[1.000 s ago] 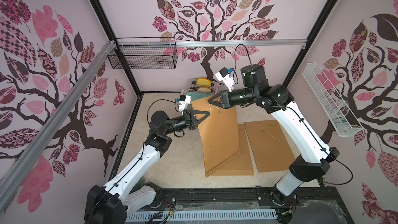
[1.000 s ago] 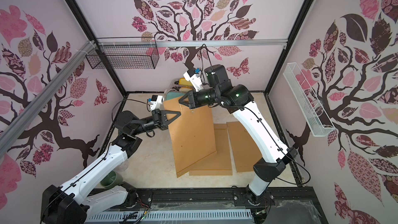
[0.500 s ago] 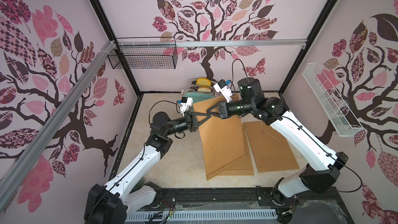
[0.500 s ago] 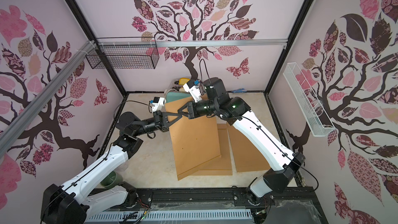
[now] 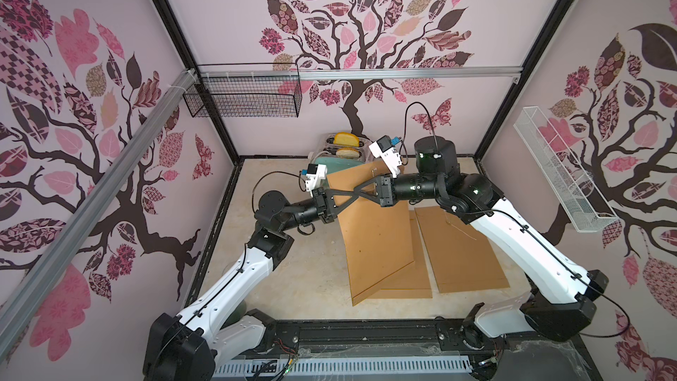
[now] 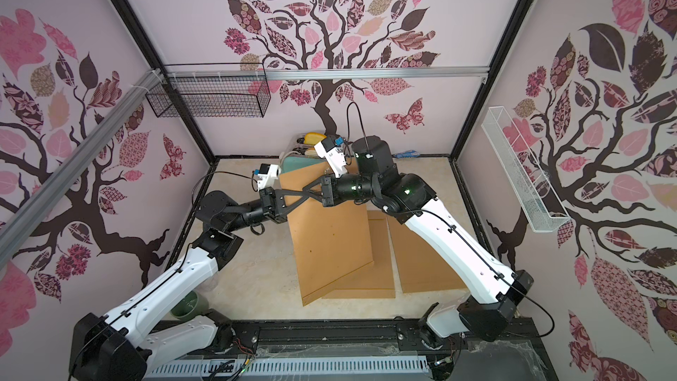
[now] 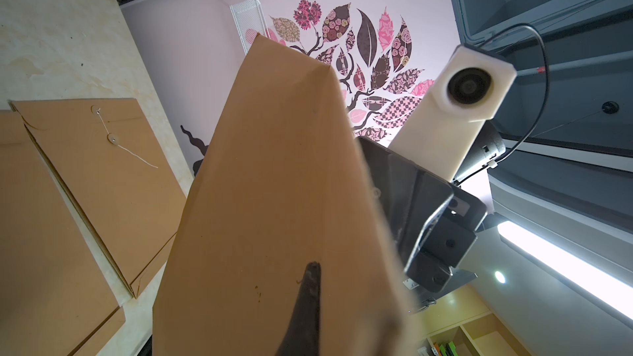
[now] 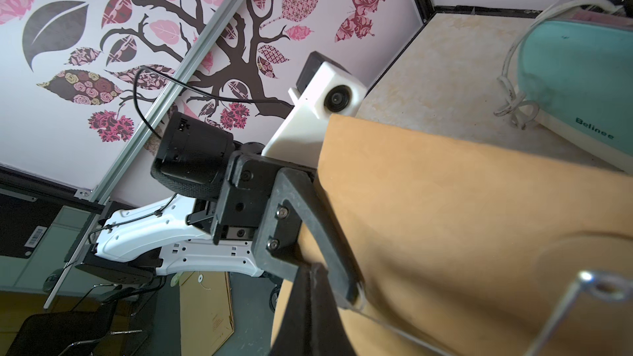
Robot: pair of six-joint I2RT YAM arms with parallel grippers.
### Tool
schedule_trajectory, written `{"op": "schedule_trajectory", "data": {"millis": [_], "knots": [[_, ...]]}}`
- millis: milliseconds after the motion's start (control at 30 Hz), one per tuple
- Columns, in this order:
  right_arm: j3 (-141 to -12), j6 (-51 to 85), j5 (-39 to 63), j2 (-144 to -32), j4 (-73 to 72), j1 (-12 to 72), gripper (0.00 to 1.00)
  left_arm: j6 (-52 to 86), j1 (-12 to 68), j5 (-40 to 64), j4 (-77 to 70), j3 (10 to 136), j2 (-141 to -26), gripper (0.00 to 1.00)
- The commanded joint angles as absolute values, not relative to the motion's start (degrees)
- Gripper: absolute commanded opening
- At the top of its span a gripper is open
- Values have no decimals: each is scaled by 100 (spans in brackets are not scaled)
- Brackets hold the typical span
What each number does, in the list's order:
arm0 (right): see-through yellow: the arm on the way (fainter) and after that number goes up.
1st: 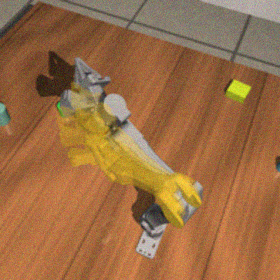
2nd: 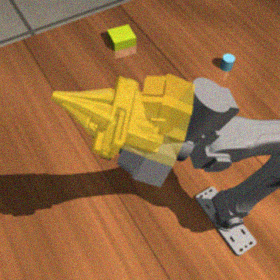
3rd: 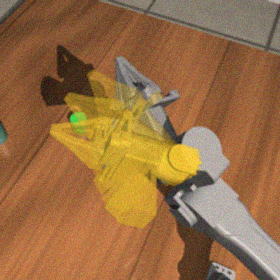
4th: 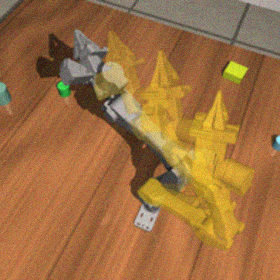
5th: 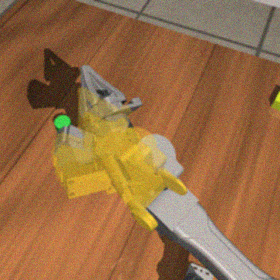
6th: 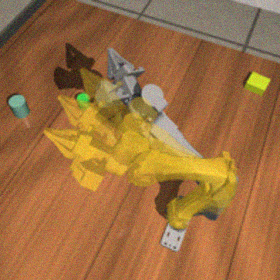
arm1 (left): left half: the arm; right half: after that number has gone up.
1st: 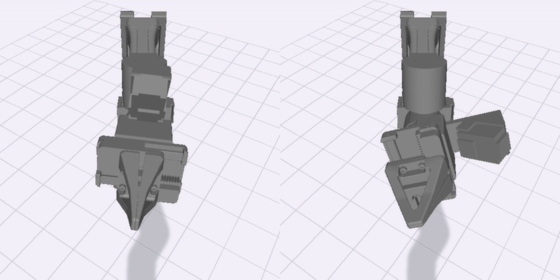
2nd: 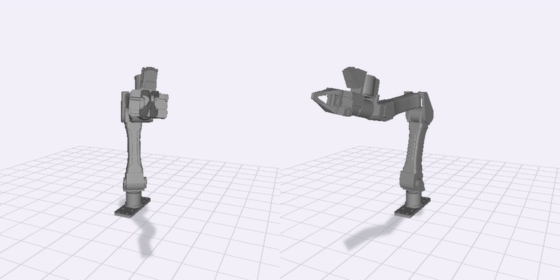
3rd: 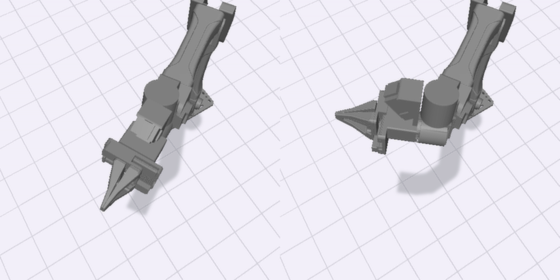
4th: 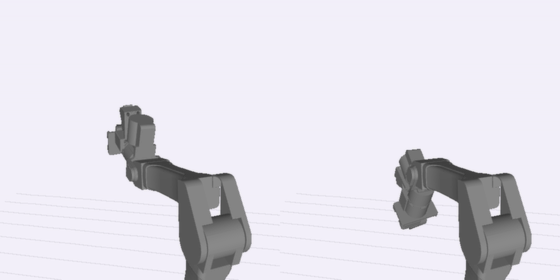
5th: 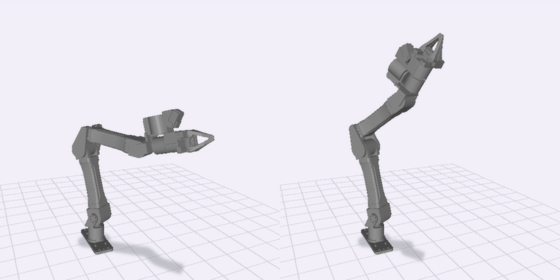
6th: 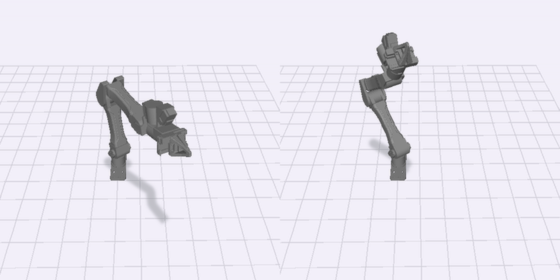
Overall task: Close the mouth of the file bag
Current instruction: Close the file bag.
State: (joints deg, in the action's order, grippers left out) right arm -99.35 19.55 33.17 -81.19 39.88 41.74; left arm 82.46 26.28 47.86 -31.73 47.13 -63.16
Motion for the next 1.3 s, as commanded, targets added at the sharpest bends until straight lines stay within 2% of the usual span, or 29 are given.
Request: {"op": "schedule_trajectory", "data": {"millis": [0, 433, 900, 1033, 1067, 1100, 1167, 1267], "knots": [[-10371, 1828, 3282, -8016, 4096, 4185, 0, 8148, 2610, 4705, -3327, 4817, -6223, 0], [-9433, 2301, 3770, -7818, 3558, 4305, 0, 8138, 2609, 4672, -3305, 4974, -6319, 0], [-8262, 2182, 3253, -6937, 3608, 4362, 0, 8112, 2610, 4614, -3270, 5070, -6355, 0], [-8145, 2348, 3400, -6707, 3597, 4039, 0, 8120, 2610, 4589, -3287, 5047, -6346, 0], [-8053, 2580, 3598, -6668, 3431, 3885, 4, 8113, 2610, 4588, -3302, 5045, -6337, 0], [-7917, 2956, 3866, -6639, 3065, 3692, 14, 8102, 2609, 4584, -3313, 5034, -6328, 0], [-7811, 3277, 4041, -6614, 2464, 3587, 19, 8103, 2610, 4562, -3307, 5011, -6319, 0], [-8464, 1624, 3024, -6694, 3398, 4174, 31, 8147, 2610, 4570, -3307, 5020, -6337, 0]]}}
